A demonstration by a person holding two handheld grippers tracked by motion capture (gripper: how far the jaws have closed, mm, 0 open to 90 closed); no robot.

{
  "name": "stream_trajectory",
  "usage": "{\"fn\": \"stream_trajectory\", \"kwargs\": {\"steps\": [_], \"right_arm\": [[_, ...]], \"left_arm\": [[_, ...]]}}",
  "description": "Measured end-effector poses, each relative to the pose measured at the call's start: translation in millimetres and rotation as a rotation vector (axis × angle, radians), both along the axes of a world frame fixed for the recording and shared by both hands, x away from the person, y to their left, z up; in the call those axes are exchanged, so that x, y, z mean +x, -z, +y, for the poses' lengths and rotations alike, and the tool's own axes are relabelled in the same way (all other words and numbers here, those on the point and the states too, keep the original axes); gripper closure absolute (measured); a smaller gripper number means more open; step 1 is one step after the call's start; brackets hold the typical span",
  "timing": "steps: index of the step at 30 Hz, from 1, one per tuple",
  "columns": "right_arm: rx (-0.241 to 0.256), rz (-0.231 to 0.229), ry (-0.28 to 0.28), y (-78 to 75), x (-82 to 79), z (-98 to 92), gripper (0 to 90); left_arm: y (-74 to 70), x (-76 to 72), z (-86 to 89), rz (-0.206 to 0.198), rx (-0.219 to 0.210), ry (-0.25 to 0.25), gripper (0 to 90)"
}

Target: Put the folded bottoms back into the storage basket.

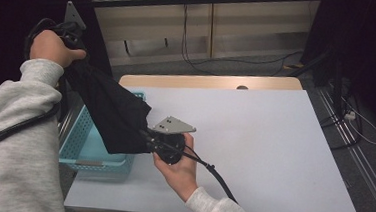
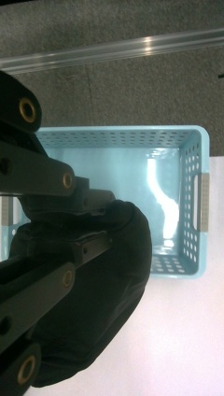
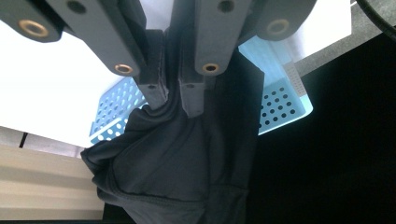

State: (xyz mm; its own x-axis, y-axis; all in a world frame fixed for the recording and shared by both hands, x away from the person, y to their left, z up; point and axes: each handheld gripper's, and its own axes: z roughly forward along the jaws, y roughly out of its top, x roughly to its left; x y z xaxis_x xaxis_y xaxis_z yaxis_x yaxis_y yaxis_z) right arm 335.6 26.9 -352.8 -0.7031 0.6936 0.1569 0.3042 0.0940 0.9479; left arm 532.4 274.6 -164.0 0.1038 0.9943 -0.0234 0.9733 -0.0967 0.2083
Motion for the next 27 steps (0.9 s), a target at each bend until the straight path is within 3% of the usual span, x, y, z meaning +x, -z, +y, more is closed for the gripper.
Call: {"fn": "stream_trajectory", "kwargs": {"steps": [11, 27], "right_arm": [[-0.004, 0.009, -0.032, 1.3, 2.3, 15.7, 84.6], [-0.001, 0.030, -0.058, 7.8, 6.0, 30.8, 84.5]], "left_arm": [[5.1, 2.3, 15.7, 0.006, -0.005, -0.014, 81.0], [10.3, 4.6, 24.3, -0.004, -0.001, -0.023, 81.0]]}}
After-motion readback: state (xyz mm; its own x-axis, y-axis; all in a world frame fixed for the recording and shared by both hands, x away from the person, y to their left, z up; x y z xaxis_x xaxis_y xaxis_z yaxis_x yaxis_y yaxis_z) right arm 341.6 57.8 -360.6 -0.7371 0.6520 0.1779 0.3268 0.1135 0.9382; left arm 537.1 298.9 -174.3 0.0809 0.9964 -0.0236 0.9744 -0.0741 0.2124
